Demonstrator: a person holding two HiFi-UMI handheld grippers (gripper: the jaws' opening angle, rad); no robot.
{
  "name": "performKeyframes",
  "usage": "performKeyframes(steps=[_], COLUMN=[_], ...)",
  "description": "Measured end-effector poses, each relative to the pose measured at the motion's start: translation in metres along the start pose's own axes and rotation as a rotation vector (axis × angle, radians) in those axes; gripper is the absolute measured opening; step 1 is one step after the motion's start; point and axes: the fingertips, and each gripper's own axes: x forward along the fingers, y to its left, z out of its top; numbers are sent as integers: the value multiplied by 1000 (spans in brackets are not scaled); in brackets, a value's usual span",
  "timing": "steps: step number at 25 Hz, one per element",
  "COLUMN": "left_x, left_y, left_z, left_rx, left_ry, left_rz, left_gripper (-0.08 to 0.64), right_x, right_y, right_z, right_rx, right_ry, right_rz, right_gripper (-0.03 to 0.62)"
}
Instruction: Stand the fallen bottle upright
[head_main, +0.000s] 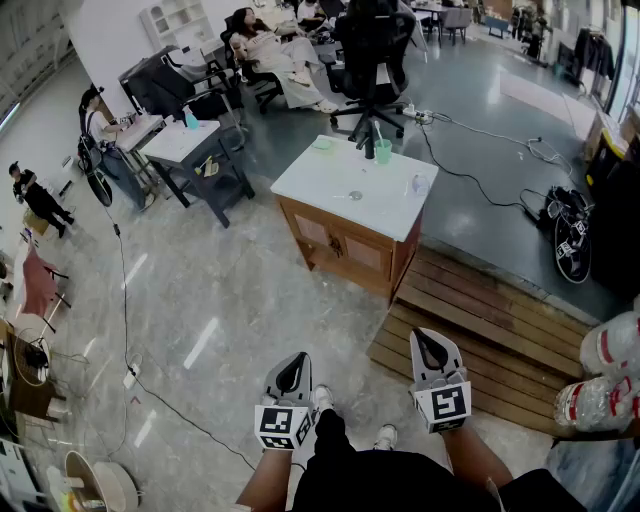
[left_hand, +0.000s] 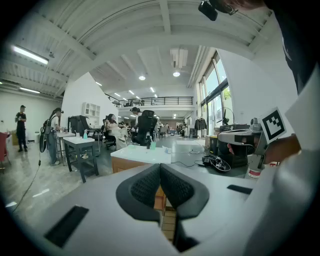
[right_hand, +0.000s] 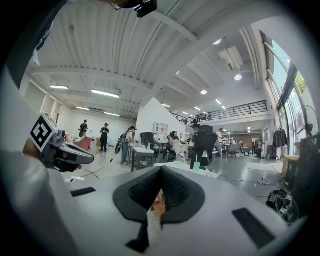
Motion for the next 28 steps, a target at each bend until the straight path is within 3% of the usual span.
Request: performKeyframes(steps=[6,11,14,28], left_x=[-13,-1,9,95], left_y=[-19,-13,-5,88], left_z=[0,10,12,54], left_rx=[-7,-39,-41,-27], left_ry=[-8,-20,-13,-54], left_rz=[2,12,1,-112], left_gripper=[18,18,18,18], right_x=[-29,-21,-15,107], right_y=[-6,-13,-18,-1], right_z=[-12,2,3,34], right_rx=[3,9,14,6], right_ry=[60,-8,15,9], right_rz=[-13,-18,-41,-110], right_gripper=[11,11,11,15])
